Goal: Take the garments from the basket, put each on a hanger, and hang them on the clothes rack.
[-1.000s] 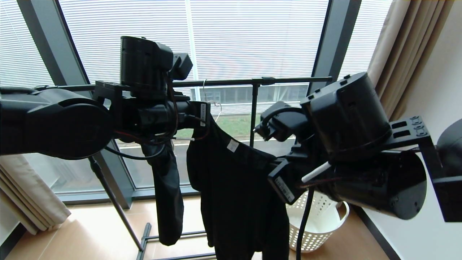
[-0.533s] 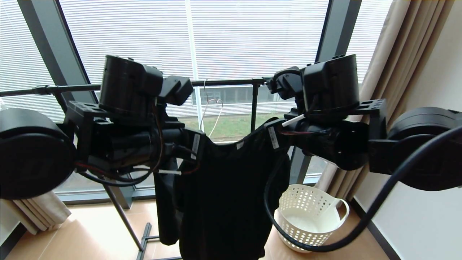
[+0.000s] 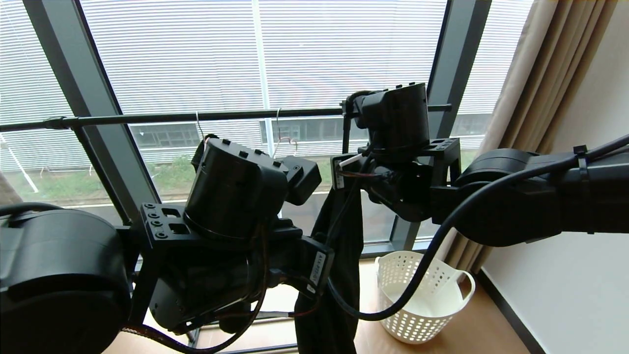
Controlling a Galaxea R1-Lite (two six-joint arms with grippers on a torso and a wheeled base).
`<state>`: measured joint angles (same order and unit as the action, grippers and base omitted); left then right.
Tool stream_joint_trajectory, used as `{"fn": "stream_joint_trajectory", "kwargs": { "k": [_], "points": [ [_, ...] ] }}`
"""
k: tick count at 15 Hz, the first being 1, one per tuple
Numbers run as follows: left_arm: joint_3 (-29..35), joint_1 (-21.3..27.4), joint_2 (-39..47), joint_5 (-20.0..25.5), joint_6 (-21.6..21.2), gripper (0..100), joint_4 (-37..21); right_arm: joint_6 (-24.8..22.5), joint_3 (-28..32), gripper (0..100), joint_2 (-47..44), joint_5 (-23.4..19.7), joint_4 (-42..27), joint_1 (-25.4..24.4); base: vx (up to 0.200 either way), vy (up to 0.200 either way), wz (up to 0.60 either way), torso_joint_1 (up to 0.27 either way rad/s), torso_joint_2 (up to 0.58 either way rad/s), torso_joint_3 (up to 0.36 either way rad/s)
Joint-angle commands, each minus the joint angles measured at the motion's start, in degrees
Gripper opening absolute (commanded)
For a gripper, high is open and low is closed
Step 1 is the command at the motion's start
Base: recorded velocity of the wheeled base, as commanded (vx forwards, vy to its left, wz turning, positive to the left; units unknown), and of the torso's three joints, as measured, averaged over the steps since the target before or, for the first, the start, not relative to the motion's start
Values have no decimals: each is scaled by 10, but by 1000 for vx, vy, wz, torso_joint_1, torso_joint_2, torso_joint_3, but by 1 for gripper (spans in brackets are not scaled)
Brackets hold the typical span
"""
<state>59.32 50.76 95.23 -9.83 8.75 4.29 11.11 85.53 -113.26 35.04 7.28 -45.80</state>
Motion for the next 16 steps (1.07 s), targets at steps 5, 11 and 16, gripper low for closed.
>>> {"fn": "stream_joint_trajectory", "kwargs": {
  "k": [5, 11, 16],
  "points": [
    [21, 25, 14, 0, 45, 0, 7, 14, 5, 0, -10, 0, 0, -10, 0, 0, 0, 0, 0, 0],
    [-18, -34, 4, -9, 42, 0, 8, 5, -7, 0, 19, 2, -9, 4, 0, 0, 0, 0, 0, 0],
    [-16, -118, 12, -20, 28, 0, 22, -62, -56, 0, 67, 2, -9, 20, 0, 0, 0, 0, 0, 0]
  ]
}}
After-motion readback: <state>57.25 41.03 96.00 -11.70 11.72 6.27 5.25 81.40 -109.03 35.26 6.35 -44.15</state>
